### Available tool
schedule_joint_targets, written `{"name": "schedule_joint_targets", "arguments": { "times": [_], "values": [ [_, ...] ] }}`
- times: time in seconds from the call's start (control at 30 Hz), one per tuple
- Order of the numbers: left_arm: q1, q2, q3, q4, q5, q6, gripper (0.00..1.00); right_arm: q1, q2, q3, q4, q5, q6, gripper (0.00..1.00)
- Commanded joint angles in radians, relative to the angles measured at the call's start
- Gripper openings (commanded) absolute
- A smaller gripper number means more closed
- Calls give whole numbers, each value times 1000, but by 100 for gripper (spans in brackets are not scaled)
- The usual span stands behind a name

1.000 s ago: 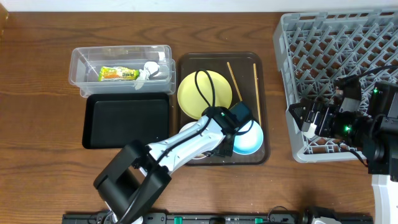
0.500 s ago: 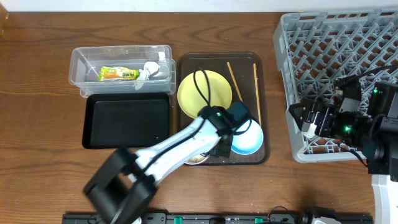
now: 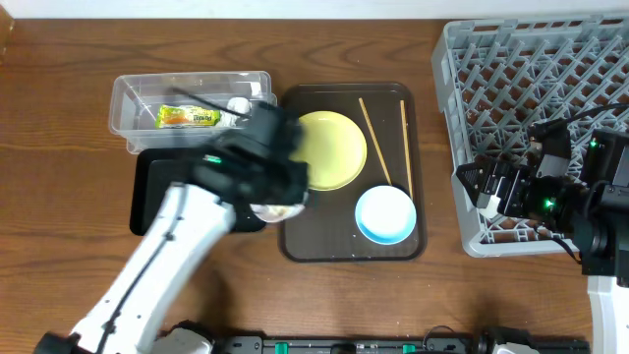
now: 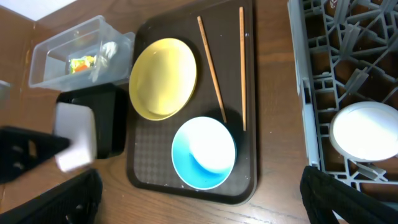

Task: Sort waste into correct bins and load items into the dishwasher rack
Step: 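Tip the pink bowl over the black tray to dump the rice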

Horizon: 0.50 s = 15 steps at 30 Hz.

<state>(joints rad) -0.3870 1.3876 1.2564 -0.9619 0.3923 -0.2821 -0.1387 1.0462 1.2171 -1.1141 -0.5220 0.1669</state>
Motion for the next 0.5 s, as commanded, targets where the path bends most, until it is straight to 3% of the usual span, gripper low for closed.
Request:
{"name": "schedule_joint_targets", "arguments": {
  "times": [0.0, 0.27, 0.47],
  "values": [
    [175, -8, 8, -25, 362, 225, 6, 14, -1, 9, -2, 2, -15, 99],
    [569, 84, -114, -73, 935, 627, 6, 14, -1, 9, -1, 2, -15, 99],
    [722, 212, -180, -67, 1094, 743, 6, 14, -1, 9, -1, 2, -15, 99]
  ]
}}
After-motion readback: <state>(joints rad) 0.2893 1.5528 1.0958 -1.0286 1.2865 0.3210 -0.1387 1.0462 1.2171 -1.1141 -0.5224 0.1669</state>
